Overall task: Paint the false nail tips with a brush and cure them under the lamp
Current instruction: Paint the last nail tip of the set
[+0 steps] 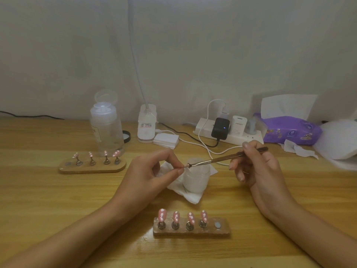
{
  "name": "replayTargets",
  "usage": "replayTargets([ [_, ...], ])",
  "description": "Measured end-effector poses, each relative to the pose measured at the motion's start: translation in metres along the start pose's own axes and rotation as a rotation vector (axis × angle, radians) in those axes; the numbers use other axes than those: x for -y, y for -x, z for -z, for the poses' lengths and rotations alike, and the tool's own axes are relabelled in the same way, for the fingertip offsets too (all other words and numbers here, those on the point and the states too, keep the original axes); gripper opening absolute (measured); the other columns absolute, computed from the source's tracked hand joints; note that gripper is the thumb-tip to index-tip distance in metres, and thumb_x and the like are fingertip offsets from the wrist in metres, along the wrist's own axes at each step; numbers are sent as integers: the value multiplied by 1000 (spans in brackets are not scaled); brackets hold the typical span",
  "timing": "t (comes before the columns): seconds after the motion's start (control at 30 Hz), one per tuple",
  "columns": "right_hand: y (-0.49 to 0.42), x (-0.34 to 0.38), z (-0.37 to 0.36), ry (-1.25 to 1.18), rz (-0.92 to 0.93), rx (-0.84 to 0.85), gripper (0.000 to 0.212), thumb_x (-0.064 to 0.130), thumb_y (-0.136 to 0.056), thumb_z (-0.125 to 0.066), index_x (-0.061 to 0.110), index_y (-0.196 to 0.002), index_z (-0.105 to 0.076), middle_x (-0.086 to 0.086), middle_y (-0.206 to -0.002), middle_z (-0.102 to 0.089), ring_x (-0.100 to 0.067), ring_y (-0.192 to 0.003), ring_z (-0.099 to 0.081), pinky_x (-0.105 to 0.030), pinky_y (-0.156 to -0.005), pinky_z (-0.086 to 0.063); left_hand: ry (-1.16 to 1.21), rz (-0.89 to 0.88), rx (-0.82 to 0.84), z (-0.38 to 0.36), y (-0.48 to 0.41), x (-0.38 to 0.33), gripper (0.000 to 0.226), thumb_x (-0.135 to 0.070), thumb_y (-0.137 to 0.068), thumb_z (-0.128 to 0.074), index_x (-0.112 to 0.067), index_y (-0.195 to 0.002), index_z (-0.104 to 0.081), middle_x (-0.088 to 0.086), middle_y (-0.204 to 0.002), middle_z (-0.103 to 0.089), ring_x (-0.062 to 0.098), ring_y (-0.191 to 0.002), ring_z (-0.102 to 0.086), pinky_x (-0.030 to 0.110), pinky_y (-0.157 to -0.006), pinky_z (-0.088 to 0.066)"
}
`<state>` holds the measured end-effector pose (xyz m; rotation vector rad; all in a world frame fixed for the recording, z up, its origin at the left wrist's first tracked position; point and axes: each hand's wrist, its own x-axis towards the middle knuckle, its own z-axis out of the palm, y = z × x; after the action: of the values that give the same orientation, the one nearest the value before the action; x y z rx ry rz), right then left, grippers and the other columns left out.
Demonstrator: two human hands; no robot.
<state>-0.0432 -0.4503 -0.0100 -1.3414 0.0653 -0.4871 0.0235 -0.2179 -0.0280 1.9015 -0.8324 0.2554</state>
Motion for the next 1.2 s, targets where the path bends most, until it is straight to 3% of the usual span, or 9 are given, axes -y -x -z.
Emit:
replayTargets([
  [0.47,-2,-2,4,-5,26,37,20,39,-85,-58,22,-75,-57,-11,-64,-66,-14,-44,-46,-19,-42,-38,39,4,11,0,0,1,6,-32,-86,-74,-32,-82,-70,-10,-57,-50,5,-54,-37,15,-51,-29],
  [0.6,-2,-4,5,3,16,29,21,36,-86,-57,16,-78,-55,-13,-62,-64,-14,-41,-44,-19,-41,-39,40,4,1,-1,1,-1,6,-36,-83,-72,-32,-81,-70,-13,-55,-48,4,-53,-37,14,-50,-27],
  [0.7,0,-1,5,-55,30,-3,20,33,-86,-56,21,-71,-59,-11,-59,-61,-13,-40,-43,-19,-40,-39,25,5,2,0,0,-1,8,-31,-85,-77,-31,-80,-70,-11,-57,-50,5,-54,-39,13,-51,-29],
  [0.83,-4,11,10,-86,83,1,19,35,-88,-54,23,-76,-65,-7,-60,-61,-12,-46,-48,-18,-40,-39,46,-9,17,0,0,-4,7,-30,-86,-75,-30,-80,-70,-22,-61,-56,3,-54,-42,11,-51,-32],
  [0.93,-17,32,19,-2,93,137,21,41,-90,-52,28,-91,-69,-5,-75,-69,-12,-54,-54,-19,-45,-42,66,-13,8,0,0,-5,8,-33,-85,-73,-29,-79,-69,-24,-60,-55,1,-53,-41,10,-51,-31],
  [1.07,-27,63,28,275,168,293,23,48,-89,-64,27,-99,-68,-8,-101,-74,-17,-70,-63,-21,-50,-47,87,19,26,1,1,-3,10,-24,-85,-75,-30,-79,-69,-17,-64,-58,3,-55,-42,12,-53,-34],
  [1.2,-22,65,29,403,193,280,14,38,-92,-65,26,-99,-69,-11,-101,-74,-21,-72,-68,-23,-52,-52,86,31,31,1,1,-4,8,-28,-83,-75,-33,-81,-69,-12,-74,-65,6,-58,-46,13,-56,-39],
])
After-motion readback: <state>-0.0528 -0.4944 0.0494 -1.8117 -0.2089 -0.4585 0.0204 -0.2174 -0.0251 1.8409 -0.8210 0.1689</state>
